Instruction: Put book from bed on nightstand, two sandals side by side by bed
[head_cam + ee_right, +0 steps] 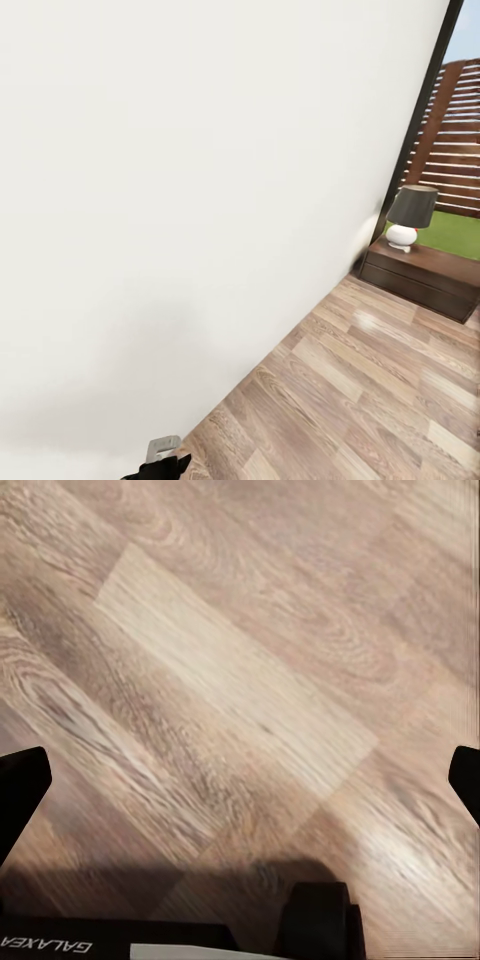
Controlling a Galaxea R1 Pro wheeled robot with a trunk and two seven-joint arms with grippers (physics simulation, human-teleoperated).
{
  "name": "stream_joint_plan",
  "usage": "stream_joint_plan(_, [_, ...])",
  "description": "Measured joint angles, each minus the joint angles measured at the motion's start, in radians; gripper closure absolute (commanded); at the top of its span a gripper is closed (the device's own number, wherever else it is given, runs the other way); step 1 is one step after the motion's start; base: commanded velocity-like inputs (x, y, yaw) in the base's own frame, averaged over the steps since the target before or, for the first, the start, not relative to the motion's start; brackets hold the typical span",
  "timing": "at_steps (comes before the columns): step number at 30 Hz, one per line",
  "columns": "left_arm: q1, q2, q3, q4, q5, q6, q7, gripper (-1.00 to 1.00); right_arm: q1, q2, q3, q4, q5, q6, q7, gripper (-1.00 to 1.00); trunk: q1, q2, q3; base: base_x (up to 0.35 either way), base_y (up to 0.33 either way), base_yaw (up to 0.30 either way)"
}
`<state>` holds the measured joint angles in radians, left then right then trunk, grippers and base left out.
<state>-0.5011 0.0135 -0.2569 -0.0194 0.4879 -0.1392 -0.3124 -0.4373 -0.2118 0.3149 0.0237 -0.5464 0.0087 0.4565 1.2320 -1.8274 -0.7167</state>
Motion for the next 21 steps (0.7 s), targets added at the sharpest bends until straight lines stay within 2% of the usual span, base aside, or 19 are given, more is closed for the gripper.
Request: stream_joint_plan(21, [0.000,0.000,0.000,0.000,0.000,0.000,0.000,-1.00,0.000,0.000,0.000,0.000,0.000,0.000,0.000,-1.00,0.000,0.000,-0.009,0.000,0.000,-0.272])
